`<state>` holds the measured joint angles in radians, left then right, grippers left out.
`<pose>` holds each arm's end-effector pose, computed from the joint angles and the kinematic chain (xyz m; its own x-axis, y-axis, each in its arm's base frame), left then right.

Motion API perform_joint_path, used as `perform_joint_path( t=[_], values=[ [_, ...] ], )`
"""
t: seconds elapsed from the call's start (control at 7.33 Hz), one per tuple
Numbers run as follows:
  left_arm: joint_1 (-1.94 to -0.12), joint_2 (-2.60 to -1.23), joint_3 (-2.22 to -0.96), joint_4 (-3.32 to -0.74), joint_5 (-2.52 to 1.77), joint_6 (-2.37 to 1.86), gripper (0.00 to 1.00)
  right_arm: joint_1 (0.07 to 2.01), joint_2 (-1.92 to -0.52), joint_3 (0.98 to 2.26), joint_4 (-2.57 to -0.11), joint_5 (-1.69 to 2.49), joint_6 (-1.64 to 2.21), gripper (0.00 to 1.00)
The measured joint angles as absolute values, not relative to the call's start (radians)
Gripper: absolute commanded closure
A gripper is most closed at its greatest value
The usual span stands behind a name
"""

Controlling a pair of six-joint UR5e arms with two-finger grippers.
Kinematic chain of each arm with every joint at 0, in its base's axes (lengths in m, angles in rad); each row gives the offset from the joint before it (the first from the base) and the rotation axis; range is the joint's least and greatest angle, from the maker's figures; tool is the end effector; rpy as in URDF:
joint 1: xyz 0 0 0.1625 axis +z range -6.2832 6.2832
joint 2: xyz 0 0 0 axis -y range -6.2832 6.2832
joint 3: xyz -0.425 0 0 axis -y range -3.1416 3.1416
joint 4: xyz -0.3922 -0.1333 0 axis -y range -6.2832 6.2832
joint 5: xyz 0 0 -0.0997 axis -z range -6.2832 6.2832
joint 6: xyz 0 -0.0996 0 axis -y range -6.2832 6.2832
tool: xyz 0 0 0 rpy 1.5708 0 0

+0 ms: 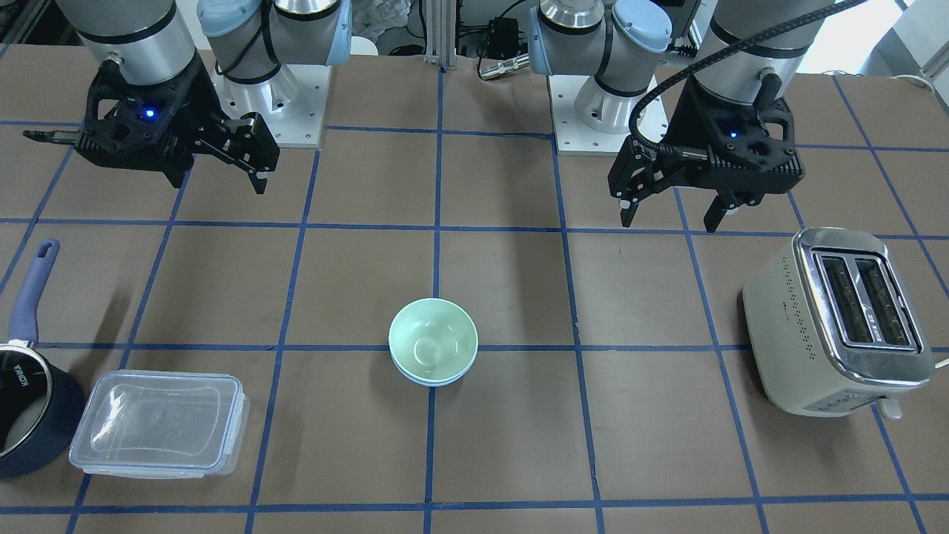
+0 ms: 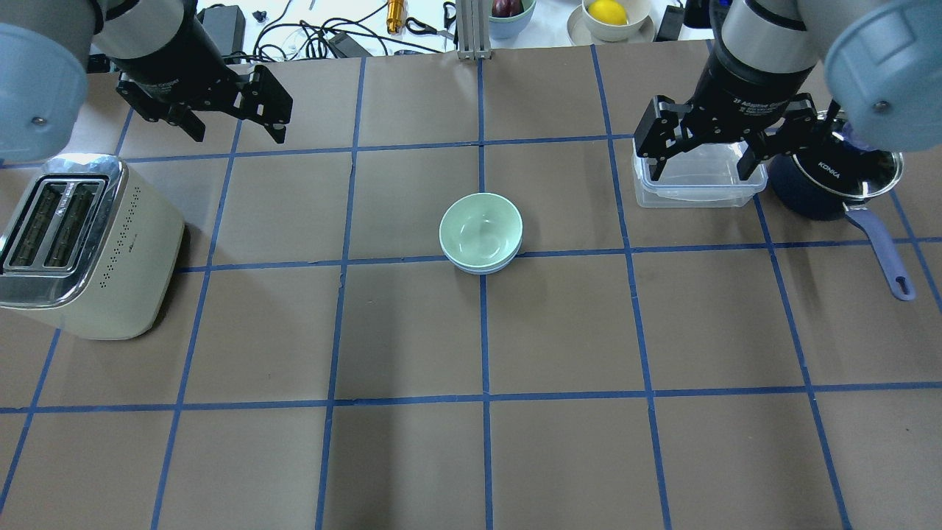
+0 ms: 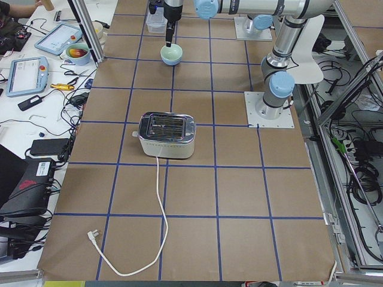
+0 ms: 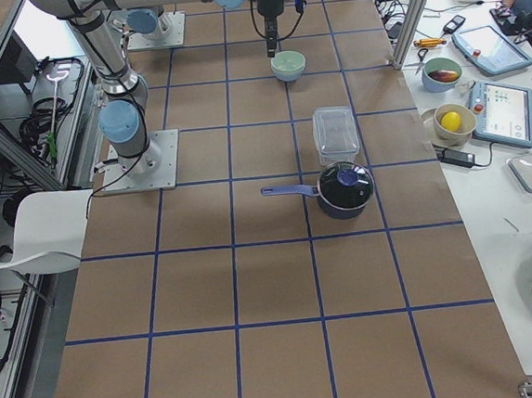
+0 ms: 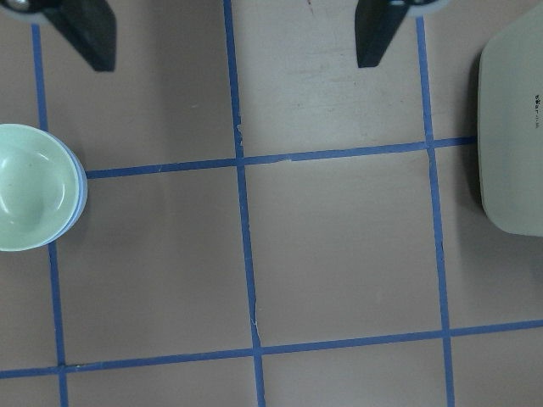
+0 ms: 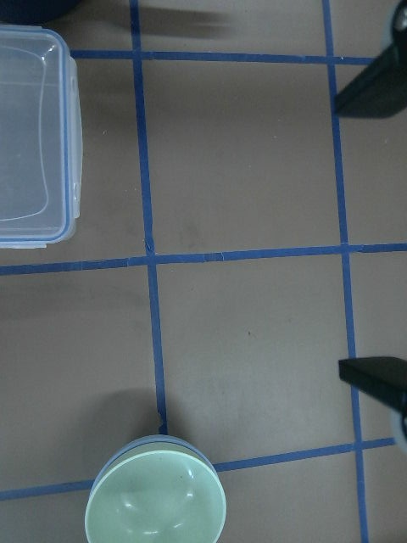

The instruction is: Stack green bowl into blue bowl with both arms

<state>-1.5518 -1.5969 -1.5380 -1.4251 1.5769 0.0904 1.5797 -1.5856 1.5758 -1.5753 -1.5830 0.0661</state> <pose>-0.1228 -0.5194 0.5067 -0.9974 0.0694 -0.0197 0.0716 0.9860 -0.1506 0.1364 -0.4858 0.4931 -0.9983 0.0573 0.0112 0.0572 0.9983 -0.0151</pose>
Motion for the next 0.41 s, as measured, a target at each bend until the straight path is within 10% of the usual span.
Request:
perform_joint_path(
  t=[0.41],
  values=[
    [-1.552, -1.597, -1.539, -1.426, 1.576, 0.08, 0.0, 1.582, -1.56, 1.525, -1.589, -1.581, 0.071, 0.0]
  ],
)
